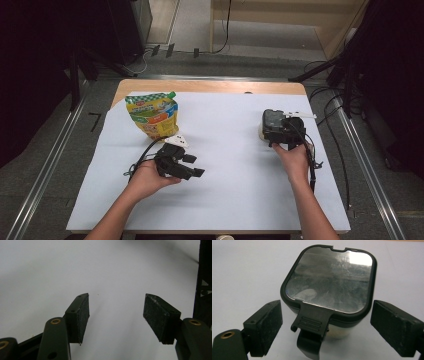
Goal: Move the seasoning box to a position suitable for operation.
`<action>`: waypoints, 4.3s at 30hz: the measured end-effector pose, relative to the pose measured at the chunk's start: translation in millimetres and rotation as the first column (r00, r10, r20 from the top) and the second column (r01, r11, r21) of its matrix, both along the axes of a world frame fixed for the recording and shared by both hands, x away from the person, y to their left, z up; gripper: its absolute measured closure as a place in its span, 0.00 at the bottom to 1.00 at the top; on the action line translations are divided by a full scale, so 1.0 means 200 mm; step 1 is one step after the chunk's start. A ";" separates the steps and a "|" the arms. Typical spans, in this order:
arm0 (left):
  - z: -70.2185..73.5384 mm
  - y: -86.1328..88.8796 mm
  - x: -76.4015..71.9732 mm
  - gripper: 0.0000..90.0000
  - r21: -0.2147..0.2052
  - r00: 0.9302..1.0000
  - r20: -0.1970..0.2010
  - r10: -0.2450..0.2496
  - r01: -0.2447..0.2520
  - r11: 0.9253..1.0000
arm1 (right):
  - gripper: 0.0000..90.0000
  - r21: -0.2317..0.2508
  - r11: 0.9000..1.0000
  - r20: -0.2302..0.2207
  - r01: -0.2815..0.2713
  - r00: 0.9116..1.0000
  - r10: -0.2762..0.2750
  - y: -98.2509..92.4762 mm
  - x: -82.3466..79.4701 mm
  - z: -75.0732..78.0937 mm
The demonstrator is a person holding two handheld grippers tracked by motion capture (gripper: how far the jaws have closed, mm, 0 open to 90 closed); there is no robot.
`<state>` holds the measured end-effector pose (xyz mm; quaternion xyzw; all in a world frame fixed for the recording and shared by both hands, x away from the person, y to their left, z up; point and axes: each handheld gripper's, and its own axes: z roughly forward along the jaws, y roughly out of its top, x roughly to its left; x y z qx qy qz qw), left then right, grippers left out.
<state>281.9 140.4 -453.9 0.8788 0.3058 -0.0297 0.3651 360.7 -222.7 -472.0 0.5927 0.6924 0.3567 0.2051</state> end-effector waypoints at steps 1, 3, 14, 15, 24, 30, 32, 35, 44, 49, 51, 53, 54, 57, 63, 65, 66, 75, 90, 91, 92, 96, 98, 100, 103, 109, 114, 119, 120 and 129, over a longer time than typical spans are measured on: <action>0.00 0.01 -0.01 0.43 -0.004 1.000 -0.001 0.001 -0.001 1.000 | 0.12 -0.009 1.000 0.003 0.000 1.000 0.000 0.01 0.01 -0.01; 0.00 0.01 -0.01 0.43 -0.001 1.000 0.001 0.000 0.000 1.000 | 0.10 -0.019 1.000 0.005 0.004 1.000 -0.003 0.02 0.01 -0.01; -0.01 0.06 -0.04 0.43 -0.002 0.999 -0.008 0.036 -0.036 0.999 | 0.10 -0.043 0.993 0.040 0.107 0.994 -0.105 0.08 0.09 -0.08; -0.02 0.06 -0.04 0.43 -0.001 0.999 -0.006 0.037 -0.037 0.999 | 0.11 -0.045 0.993 0.044 0.114 0.993 -0.112 0.09 0.09 -0.09; -0.03 0.09 -0.05 0.43 -0.002 0.998 -0.014 0.057 -0.057 0.998 | 0.12 -0.033 0.988 0.067 0.154 0.986 -0.151 0.10 0.12 -0.12; -0.03 0.09 -0.05 0.43 -0.004 0.998 -0.013 0.063 -0.063 0.998 | 0.14 -0.045 0.986 0.066 0.160 0.985 -0.157 0.11 0.13 -0.11; -0.03 0.08 -0.05 0.43 -0.003 0.998 -0.013 0.060 -0.060 0.998 | 0.14 -0.051 0.985 0.063 0.162 0.985 -0.159 0.11 0.13 -0.11; -0.03 0.08 -0.05 0.43 0.000 0.998 -0.012 0.058 -0.058 0.998 | 0.18 -0.071 0.983 0.074 0.167 0.984 -0.161 0.10 0.12 -0.10; -0.03 0.08 -0.05 0.43 -0.002 0.998 -0.012 0.056 -0.056 0.998 | 0.18 -0.094 0.987 0.071 0.133 0.989 -0.126 0.10 0.10 -0.09; -0.02 0.09 -0.03 0.43 -0.006 0.998 -0.013 0.062 -0.062 0.998 | 0.18 -0.080 0.991 0.082 0.109 0.991 -0.103 0.10 0.08 -0.06; -0.02 0.09 -0.03 0.43 -0.008 0.998 -0.017 0.064 -0.064 0.998 | 0.18 -0.073 0.993 0.081 0.096 0.993 -0.090 0.10 0.07 -0.04; -0.02 0.09 -0.02 0.43 -0.006 0.998 -0.016 0.064 -0.064 0.998 | 0.18 -0.067 0.995 0.081 0.075 0.994 -0.069 0.10 0.05 -0.02; -0.02 0.09 -0.02 0.43 -0.011 0.998 -0.017 0.063 -0.063 0.998 | 0.18 -0.067 0.995 0.081 0.075 0.994 -0.069 0.10 0.05 -0.02; -0.02 0.09 -0.01 0.43 -0.010 0.998 -0.017 0.060 -0.060 0.998 | 0.18 -0.062 0.996 0.086 0.056 0.995 -0.051 0.11 0.02 0.00; -0.02 0.07 0.01 0.43 -0.008 0.999 -0.017 0.051 -0.051 0.999 | 0.18 -0.033 0.999 0.102 0.000 0.995 0.003 0.14 -0.06 0.06; -0.02 0.06 0.01 0.43 -0.010 0.999 -0.017 0.050 -0.050 0.999 | 0.18 -0.029 1.000 0.101 -0.006 0.995 0.009 0.14 -0.08 0.06; -0.02 0.06 0.02 0.43 -0.010 0.999 -0.016 0.049 -0.049 0.999 | 0.18 -0.025 1.000 0.101 -0.015 0.995 0.017 0.15 -0.08 0.06; -0.01 0.05 0.05 0.43 -0.020 0.998 -0.025 0.054 -0.055 0.998 | 0.18 -0.020 0.997 0.086 -0.077 0.993 0.078 0.20 -0.16 0.06; -0.01 0.03 0.08 0.43 -0.016 0.999 -0.029 0.045 -0.045 0.999 | 0.18 -0.018 0.981 0.072 -0.195 0.978 0.195 0.35 -0.25 0.06; -0.01 0.04 0.08 0.43 -0.008 0.999 -0.029 0.045 -0.045 0.999 | 0.18 -0.014 0.980 0.064 -0.201 0.977 0.201 0.36 -0.26 0.05; -0.01 0.04 0.08 0.43 -0.008 0.999 -0.029 0.045 -0.045 0.999 | 0.18 -0.009 0.978 0.060 -0.206 0.977 0.206 0.37 -0.26 0.05; -0.01 0.04 0.08 0.43 -0.008 0.999 -0.029 0.046 -0.046 0.999 | 0.18 -0.017 0.971 0.065 -0.238 0.969 0.238 0.41 -0.28 0.04; -0.01 0.04 0.08 0.43 -0.008 0.999 -0.027 0.047 -0.047 0.999 | 0.18 -0.025 0.966 0.064 -0.258 0.964 0.260 0.44 -0.29 0.04; -0.01 0.04 0.08 0.43 -0.010 0.998 -0.026 0.050 -0.051 0.999 | 0.18 -0.024 0.960 0.063 -0.279 0.958 0.280 0.47 -0.30 0.04; -0.01 0.05 0.08 0.43 -0.013 0.998 -0.023 0.052 -0.052 0.999 | 0.18 -0.038 0.949 0.056 -0.313 0.948 0.315 0.52 -0.32 0.02; -0.01 0.05 0.08 0.43 -0.010 0.998 -0.022 0.052 -0.052 0.999 | 0.18 -0.053 0.932 0.043 -0.358 0.932 0.361 0.60 -0.34 -0.02; -0.01 0.06 0.07 0.43 -0.013 0.998 -0.022 0.057 -0.057 0.998 | 0.18 -0.088 0.923 0.048 -0.373 0.924 0.378 0.64 -0.37 -0.05; -0.01 0.06 0.08 0.43 -0.014 0.998 -0.023 0.059 -0.059 0.998 | 0.18 -0.079 0.929 0.076 -0.363 0.927 0.368 0.63 -0.39 -0.07; -0.01 0.06 0.08 0.43 -0.014 0.998 -0.023 0.059 -0.059 0.998 | 0.18 -0.079 0.929 0.076 -0.363 0.927 0.368 0.63 -0.39 -0.07; 0.00 0.06 0.08 0.43 -0.030 0.998 -0.033 0.053 -0.054 0.998 | 0.16 -0.033 0.926 0.077 -0.375 0.923 0.377 0.59 -0.40 0.02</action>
